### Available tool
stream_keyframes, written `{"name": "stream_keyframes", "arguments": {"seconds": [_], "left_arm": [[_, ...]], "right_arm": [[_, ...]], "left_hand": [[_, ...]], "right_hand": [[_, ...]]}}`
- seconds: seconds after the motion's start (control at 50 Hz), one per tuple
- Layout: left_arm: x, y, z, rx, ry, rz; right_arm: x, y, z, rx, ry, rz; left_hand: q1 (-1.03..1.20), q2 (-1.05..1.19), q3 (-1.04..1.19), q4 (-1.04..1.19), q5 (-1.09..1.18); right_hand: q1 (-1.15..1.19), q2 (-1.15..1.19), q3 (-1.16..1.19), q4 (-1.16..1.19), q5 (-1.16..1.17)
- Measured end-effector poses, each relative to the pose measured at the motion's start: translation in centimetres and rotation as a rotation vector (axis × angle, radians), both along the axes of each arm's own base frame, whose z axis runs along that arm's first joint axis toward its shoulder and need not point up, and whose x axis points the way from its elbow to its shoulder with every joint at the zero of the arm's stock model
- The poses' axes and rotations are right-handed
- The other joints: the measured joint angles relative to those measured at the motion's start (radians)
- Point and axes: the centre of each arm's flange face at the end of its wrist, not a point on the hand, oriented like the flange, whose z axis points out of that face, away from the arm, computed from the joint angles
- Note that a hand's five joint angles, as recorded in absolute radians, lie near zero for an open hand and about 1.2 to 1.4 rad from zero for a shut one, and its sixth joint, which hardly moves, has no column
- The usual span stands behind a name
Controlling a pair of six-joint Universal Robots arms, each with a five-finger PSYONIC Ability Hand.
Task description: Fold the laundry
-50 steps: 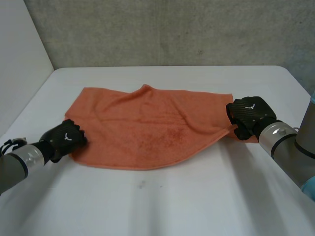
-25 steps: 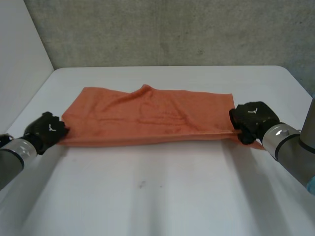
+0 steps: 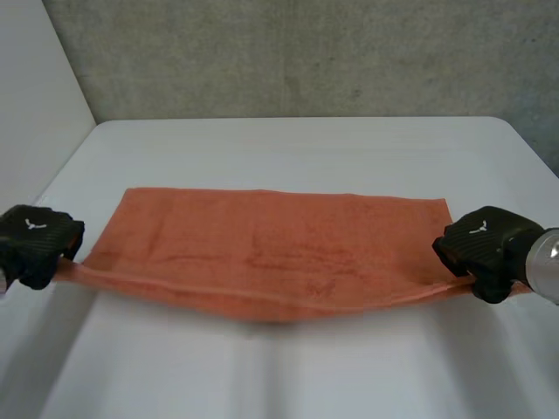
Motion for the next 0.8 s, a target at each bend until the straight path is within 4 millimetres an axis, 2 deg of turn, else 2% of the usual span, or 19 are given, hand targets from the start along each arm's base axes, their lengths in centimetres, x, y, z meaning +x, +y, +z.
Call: {"name": "stream_keyframes", "arguments": {"seconds": [0.14,0.24,0.32,0.34,0.44,0.52,0.64,0.76,0.78,0.8], "left_arm": [[-1.5,-2.9,-2.1,-0.034,-0.008,-0.071],[-2.9,-7.1,-3.8,-0.118,-0.035,-0.094],[-3.7,-10.4,-4.7,-0.196,-0.066,-0.061],[-4.1,-11.7,-5.0,-0.228,-0.078,-0.042],[-5.4,-15.1,-5.7,-0.317,-0.093,-0.006],[-6.4,-17.1,-6.3,-0.375,-0.090,-0.008],[-7.5,-18.8,-7.4,-0.431,-0.083,-0.023],[-7.8,-19.8,-8.4,-0.460,-0.082,-0.031],[-7.8,-20.0,-8.6,-0.470,-0.081,-0.033],[-7.8,-20.1,-8.6,-0.476,-0.080,-0.034]], "right_arm": [[0.7,-2.9,-3.2,0.000,-0.002,-0.001],[1.5,-6.3,-5.6,-0.051,-0.027,-0.014],[2.0,-9.2,-6.7,-0.121,-0.055,-0.035],[2.3,-10.5,-7.1,-0.160,-0.067,-0.044],[3.4,-14.2,-7.8,-0.310,-0.096,-0.062],[4.5,-16.2,-8.2,-0.417,-0.113,-0.063],[5.7,-18.2,-9.8,-0.508,-0.116,-0.047],[6.5,-19.2,-11.8,-0.539,-0.075,-0.013],[6.7,-19.3,-12.1,-0.545,-0.062,-0.008],[6.7,-19.4,-12.3,-0.547,-0.056,-0.007]], "left_hand": [[0.000,0.000,0.000,0.000,0.000],[0.000,0.000,0.000,0.000,0.000],[0.000,0.000,0.000,0.000,0.000],[0.000,0.000,0.000,0.000,0.000],[0.004,0.000,0.000,0.000,0.004],[0.005,0.000,0.000,0.000,0.005],[0.007,0.000,0.000,0.000,0.005],[0.007,0.000,0.000,0.000,0.005],[-0.008,-0.035,-0.032,-0.034,-0.019],[-0.077,-0.116,-0.112,-0.094,-0.088]], "right_hand": [[0.000,0.000,0.000,0.000,0.000],[0.000,0.000,0.000,0.000,0.000],[0.000,0.000,0.001,0.000,0.001],[0.000,0.000,0.001,0.000,0.001],[0.000,0.000,0.001,0.000,0.001],[0.000,0.000,0.001,0.000,0.001],[0.000,0.000,0.001,0.000,0.001],[0.000,0.000,0.001,0.000,0.001],[-0.290,-0.304,-0.279,-0.280,-0.265],[-0.367,-0.385,-0.378,-0.359,-0.342]]}}
